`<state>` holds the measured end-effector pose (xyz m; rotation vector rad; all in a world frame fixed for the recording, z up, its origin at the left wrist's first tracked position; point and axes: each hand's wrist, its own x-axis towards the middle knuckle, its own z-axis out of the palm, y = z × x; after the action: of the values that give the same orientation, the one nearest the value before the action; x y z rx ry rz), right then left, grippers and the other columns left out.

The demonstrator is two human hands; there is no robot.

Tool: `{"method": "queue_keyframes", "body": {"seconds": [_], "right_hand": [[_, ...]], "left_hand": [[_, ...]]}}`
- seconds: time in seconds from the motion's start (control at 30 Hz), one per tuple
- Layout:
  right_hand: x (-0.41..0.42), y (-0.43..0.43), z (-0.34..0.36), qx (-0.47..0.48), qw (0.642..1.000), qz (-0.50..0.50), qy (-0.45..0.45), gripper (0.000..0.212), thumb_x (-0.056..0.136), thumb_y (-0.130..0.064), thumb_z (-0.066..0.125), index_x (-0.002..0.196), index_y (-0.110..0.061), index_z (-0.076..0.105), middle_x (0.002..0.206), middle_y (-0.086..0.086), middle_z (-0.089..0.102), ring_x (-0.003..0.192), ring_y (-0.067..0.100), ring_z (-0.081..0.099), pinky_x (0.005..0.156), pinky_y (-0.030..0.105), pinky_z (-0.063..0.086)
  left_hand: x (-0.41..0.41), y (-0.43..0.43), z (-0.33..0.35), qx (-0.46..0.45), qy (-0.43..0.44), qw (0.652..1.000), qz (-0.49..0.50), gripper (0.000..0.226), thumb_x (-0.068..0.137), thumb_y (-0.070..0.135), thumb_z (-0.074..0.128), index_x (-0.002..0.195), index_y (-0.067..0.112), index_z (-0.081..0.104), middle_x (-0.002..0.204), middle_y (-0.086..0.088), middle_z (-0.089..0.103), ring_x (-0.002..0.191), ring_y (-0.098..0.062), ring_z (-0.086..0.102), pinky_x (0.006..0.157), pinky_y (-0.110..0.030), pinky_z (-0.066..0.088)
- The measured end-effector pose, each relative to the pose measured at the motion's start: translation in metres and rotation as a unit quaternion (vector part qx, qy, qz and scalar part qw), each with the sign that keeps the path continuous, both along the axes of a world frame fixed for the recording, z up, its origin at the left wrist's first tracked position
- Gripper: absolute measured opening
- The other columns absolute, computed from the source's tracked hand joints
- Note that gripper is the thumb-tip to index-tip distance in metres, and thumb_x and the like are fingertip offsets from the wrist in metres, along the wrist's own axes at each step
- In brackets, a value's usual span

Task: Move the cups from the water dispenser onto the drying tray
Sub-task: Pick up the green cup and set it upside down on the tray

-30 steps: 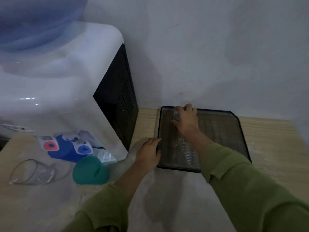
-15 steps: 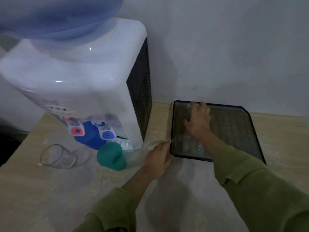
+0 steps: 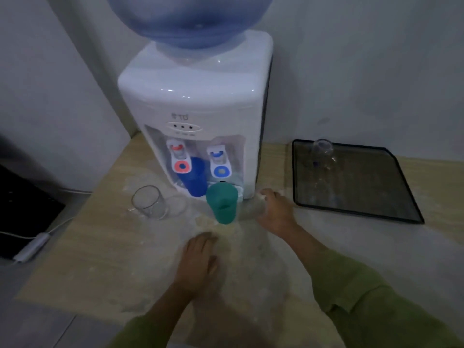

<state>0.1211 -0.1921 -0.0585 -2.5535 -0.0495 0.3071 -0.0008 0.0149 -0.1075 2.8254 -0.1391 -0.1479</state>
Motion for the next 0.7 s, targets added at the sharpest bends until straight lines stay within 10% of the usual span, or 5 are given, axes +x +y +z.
{"method": "queue_keyframes", "body": {"seconds": [0.2, 0.7], "right_hand": [[-0.027, 0.051, -0.01, 0.187, 0.973, -0.045, 0.126, 0.094, 0.061, -0.02, 0.085, 0.138, -0.02, 0.032, 0.139, 0.01, 0.046, 0.125, 0.027, 0.046, 0.102, 0.041, 0.047], [-0.021, 0.089, -0.011, 0.278, 0.947, -0.146, 0.07, 0.079, 0.064, -0.021, 0.084, 0.131, -0.017, 0.042, 0.131, 0.01, 0.056, 0.121, 0.028, 0.054, 0.098, 0.043, 0.05]], "left_hand": [[0.008, 0.03, 0.008, 0.073, 0.121, 0.986, 0.094, 0.066, 0.096, 0.045, 0.036, 0.152, 0.022, 0.008, 0.162, -0.01, -0.002, 0.149, -0.032, -0.003, 0.118, -0.054, 0.008], [0.01, 0.035, 0.0, 0.062, 0.159, 0.981, 0.09, 0.066, 0.095, 0.049, 0.036, 0.151, 0.028, 0.008, 0.162, -0.007, -0.007, 0.149, -0.031, -0.011, 0.118, -0.058, 0.005]]}}
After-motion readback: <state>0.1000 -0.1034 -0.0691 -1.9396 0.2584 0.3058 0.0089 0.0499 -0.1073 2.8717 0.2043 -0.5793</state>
